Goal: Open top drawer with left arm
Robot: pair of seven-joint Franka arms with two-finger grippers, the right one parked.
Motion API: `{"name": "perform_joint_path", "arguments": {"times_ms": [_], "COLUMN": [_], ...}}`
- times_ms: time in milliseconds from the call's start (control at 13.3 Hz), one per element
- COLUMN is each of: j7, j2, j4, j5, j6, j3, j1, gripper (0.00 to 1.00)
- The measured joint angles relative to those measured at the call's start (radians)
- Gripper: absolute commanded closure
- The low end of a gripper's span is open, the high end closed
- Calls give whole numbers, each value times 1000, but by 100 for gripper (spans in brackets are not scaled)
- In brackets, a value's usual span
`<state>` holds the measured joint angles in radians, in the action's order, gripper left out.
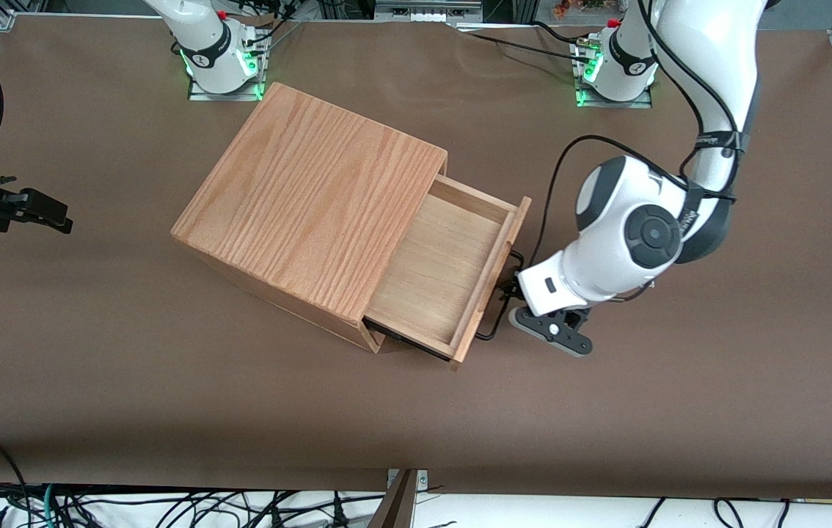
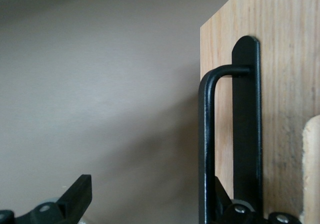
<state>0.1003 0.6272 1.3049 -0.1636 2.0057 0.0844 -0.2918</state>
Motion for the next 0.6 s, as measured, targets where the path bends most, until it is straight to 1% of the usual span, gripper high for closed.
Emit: {"name": "perform_joint_path", "arguments": {"times_ms": [150,376,602], "j7": [21,24,23], "j2": [0,0,3], "j4": [0,0,0], "j5": [0,0,-30], "j6": [-3,-4,-14], "j3": [0,1,0], "j1": [25,28,28], "gripper": [0,0,0]}}
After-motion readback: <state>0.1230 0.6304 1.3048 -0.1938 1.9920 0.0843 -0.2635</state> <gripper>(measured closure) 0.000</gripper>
